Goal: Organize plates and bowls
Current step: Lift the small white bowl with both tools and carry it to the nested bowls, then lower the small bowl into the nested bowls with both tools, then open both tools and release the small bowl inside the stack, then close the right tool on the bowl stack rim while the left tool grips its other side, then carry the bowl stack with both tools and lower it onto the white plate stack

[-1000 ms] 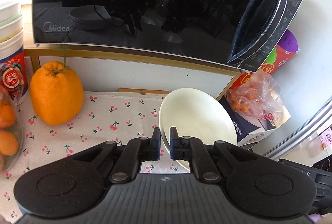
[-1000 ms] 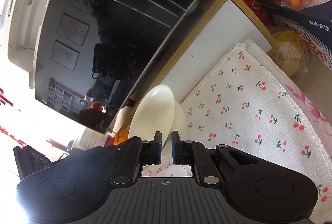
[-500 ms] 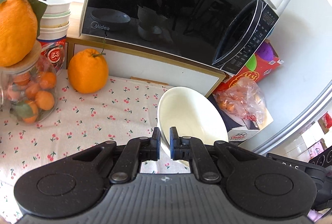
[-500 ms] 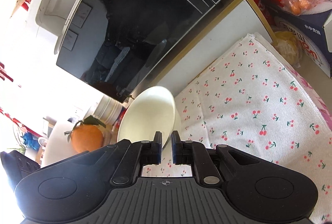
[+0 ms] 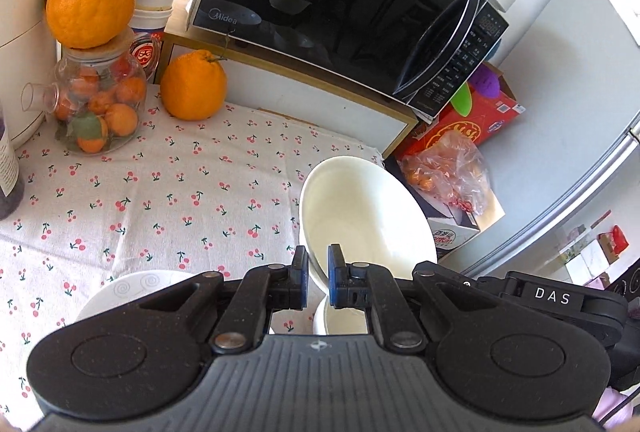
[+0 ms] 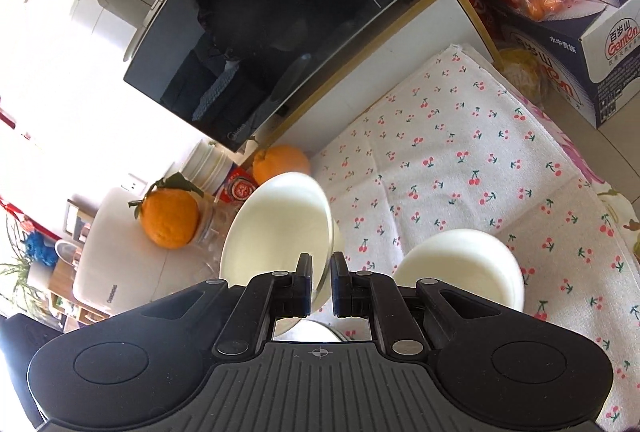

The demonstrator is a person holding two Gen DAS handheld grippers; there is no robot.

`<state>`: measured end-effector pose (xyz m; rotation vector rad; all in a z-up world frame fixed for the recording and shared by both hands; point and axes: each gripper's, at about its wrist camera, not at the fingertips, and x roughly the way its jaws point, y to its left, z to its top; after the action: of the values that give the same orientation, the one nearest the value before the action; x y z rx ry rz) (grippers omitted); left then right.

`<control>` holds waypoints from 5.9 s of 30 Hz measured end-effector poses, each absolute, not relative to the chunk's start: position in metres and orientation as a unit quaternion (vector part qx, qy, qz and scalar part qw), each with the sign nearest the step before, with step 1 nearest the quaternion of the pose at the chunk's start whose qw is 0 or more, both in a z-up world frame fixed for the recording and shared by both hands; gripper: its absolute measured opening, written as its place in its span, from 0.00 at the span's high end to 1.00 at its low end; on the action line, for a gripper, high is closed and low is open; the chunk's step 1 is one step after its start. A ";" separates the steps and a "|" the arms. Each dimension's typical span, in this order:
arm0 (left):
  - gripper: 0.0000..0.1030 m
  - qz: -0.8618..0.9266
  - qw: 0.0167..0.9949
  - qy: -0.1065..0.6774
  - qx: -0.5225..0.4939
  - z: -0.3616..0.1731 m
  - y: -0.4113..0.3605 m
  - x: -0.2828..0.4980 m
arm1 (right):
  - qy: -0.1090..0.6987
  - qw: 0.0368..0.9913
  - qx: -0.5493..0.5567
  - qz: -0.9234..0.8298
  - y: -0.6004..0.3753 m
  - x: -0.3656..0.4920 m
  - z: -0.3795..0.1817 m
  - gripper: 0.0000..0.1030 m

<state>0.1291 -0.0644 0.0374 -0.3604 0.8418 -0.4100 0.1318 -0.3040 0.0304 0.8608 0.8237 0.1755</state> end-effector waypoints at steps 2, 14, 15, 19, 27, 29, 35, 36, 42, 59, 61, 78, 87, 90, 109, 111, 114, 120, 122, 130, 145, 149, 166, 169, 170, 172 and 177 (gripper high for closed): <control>0.92 -0.203 0.877 0.400 -0.169 0.034 -0.066 0.122 | 0.390 0.827 0.399 0.074 -0.303 0.124 0.032 0.90; 0.91 -0.238 0.863 0.417 -0.158 0.016 -0.083 0.110 | 0.389 0.817 0.426 0.012 -0.318 0.093 0.019 0.90; 0.91 -0.240 0.863 0.418 -0.152 0.015 -0.086 0.110 | 0.393 0.819 0.418 0.004 -0.318 0.093 0.020 0.90; 0.91 -0.236 0.863 0.427 -0.133 0.007 -0.094 0.111 | 0.408 0.817 0.407 -0.016 -0.317 0.094 0.015 0.90; 0.90 -0.228 0.855 0.450 -0.116 -0.008 -0.106 0.113 | 0.433 0.799 0.415 -0.051 -0.322 0.097 -0.003 0.90; 0.90 -0.226 0.854 0.455 -0.114 -0.010 -0.108 0.114 | 0.435 0.799 0.411 -0.054 -0.322 0.097 -0.004 0.90; 0.89 -0.222 0.853 0.461 -0.106 -0.013 -0.113 0.116 | 0.441 0.797 0.408 -0.058 -0.324 0.097 -0.007 0.90; 0.89 -0.222 0.853 0.461 -0.103 -0.014 -0.114 0.116 | 0.442 0.797 0.408 -0.059 -0.324 0.097 -0.008 0.90; 0.88 -0.217 0.853 0.466 -0.093 -0.019 -0.119 0.117 | 0.450 0.794 0.405 -0.062 -0.324 0.098 -0.013 0.90; 0.87 -0.218 0.855 0.465 -0.071 -0.025 -0.131 0.118 | 0.460 0.791 0.396 -0.078 -0.326 0.099 -0.018 0.90; 0.87 -0.220 0.856 0.463 -0.068 -0.025 -0.131 0.119 | 0.460 0.792 0.392 -0.080 -0.326 0.099 -0.018 0.90; 0.48 -0.265 0.879 0.395 0.026 -0.020 -0.140 0.101 | 0.462 0.820 0.329 -0.073 -0.321 0.099 -0.013 0.84; 0.05 -0.316 0.877 0.345 0.110 -0.021 -0.147 0.084 | 0.443 0.846 0.288 -0.066 -0.328 0.091 -0.006 0.35; 0.01 -0.336 0.868 0.342 0.125 -0.026 -0.150 0.080 | 0.441 0.857 0.261 -0.052 -0.328 0.088 -0.009 0.33; 0.01 -0.322 0.860 0.369 0.140 -0.045 -0.169 0.089 | 0.461 0.782 0.416 -0.049 -0.353 0.082 -0.055 0.29; 0.01 -0.319 0.862 0.369 0.136 -0.046 -0.168 0.091 | 0.456 0.785 0.415 -0.049 -0.353 0.086 -0.057 0.29; 0.03 -0.314 0.862 0.376 0.129 -0.048 -0.168 0.095 | 0.446 0.794 0.408 -0.059 -0.353 0.090 -0.059 0.29; 0.06 -0.321 0.857 0.387 0.110 -0.051 -0.167 0.102 | 0.434 0.788 0.432 -0.069 -0.359 0.094 -0.067 0.30; 0.07 -0.323 0.856 0.389 0.110 -0.052 -0.168 0.103 | 0.432 0.787 0.436 -0.067 -0.358 0.096 -0.068 0.30; 0.08 -0.324 0.853 0.395 0.104 -0.054 -0.168 0.105 | 0.439 0.789 0.426 -0.057 -0.346 0.104 -0.070 0.47; 0.17 -0.339 0.848 0.393 0.103 -0.052 -0.167 0.103 | 0.453 0.793 0.406 -0.046 -0.338 0.107 -0.069 0.79; 0.17 -0.343 0.850 0.384 0.108 -0.048 -0.167 0.101 | 0.451 0.800 0.393 -0.044 -0.336 0.106 -0.061 0.80; 0.17 -0.356 0.859 0.348 0.119 -0.021 -0.152 0.082 | 0.444 0.808 0.387 -0.021 -0.328 0.091 -0.026 0.79; 0.17 -0.356 0.861 0.344 0.119 -0.015 -0.146 0.078 | 0.445 0.808 0.385 -0.012 -0.323 0.089 -0.019 0.79; 0.17 -0.355 0.861 0.343 0.120 -0.013 -0.143 0.077 | 0.445 0.808 0.385 -0.010 -0.322 0.089 -0.017 0.79; 0.17 -0.354 0.862 0.341 0.120 -0.010 -0.139 0.074 | 0.446 0.808 0.385 -0.006 -0.318 0.088 -0.014 0.79; 0.17 -0.353 0.864 0.338 0.124 -0.002 -0.128 0.068 | 0.454 0.805 0.383 0.005 -0.306 0.086 -0.006 0.79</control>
<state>0.0685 -0.1278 -0.0021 0.2590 0.7093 -0.7391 0.0863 -0.3058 -0.0060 0.8200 0.9716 0.0099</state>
